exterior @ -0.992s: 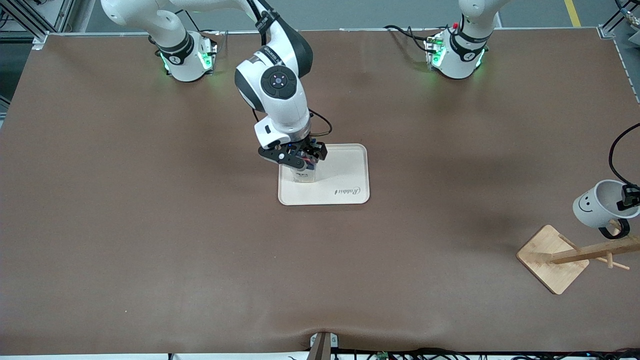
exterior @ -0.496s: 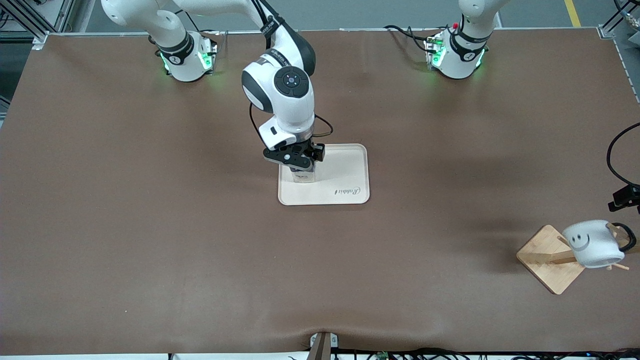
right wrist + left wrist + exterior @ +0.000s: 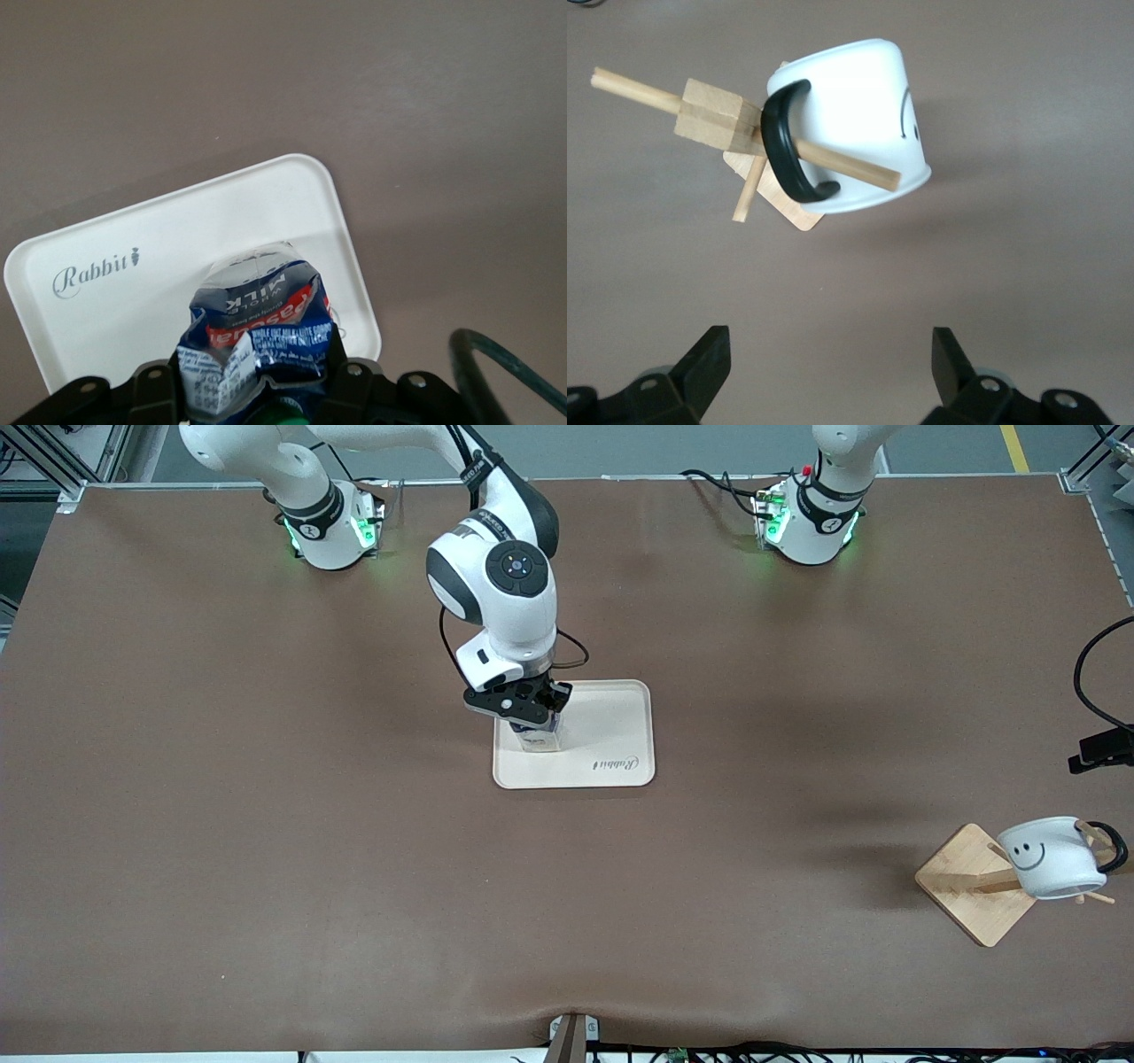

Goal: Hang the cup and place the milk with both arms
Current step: 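Carry the milk carton away from the tray with the right gripper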

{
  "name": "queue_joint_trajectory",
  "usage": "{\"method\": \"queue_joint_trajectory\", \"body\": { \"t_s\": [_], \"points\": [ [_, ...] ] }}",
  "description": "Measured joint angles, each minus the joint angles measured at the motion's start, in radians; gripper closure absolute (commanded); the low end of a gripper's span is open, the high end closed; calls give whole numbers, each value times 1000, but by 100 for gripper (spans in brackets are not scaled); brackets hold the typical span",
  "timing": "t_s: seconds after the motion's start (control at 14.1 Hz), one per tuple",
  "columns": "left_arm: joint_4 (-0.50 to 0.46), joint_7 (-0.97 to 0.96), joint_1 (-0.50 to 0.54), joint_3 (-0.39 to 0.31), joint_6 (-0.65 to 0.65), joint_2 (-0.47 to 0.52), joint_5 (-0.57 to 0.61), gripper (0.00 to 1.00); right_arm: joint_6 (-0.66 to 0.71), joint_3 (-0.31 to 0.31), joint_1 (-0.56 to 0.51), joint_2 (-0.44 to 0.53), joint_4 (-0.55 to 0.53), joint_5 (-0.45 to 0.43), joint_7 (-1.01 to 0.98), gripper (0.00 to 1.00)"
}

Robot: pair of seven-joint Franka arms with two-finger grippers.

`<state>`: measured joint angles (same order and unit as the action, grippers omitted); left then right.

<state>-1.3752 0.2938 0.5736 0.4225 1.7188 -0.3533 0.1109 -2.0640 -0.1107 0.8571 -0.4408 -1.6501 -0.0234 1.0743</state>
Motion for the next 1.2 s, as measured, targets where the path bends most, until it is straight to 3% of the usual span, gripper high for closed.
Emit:
{"method": "queue_joint_trajectory", "body": {
  "t_s": [0.35, 0.85, 0.99, 1.2],
  "points": [
    [1, -3, 0, 9, -97, 49, -34, 0, 365, -9, -118, 36, 182, 0, -35, 100],
    [5, -85, 0, 51, -181, 112, -38, 0, 530, -16, -373, 131, 215, 0, -419, 100],
    [6, -99, -1, 70, -186, 122, -38, 0, 613, -18, -477, 136, 212, 0, -526, 100],
    [6, -118, -1, 89, -199, 151, -38, 0, 625, -20, -663, 137, 173, -1, -690, 100]
  ]
}}
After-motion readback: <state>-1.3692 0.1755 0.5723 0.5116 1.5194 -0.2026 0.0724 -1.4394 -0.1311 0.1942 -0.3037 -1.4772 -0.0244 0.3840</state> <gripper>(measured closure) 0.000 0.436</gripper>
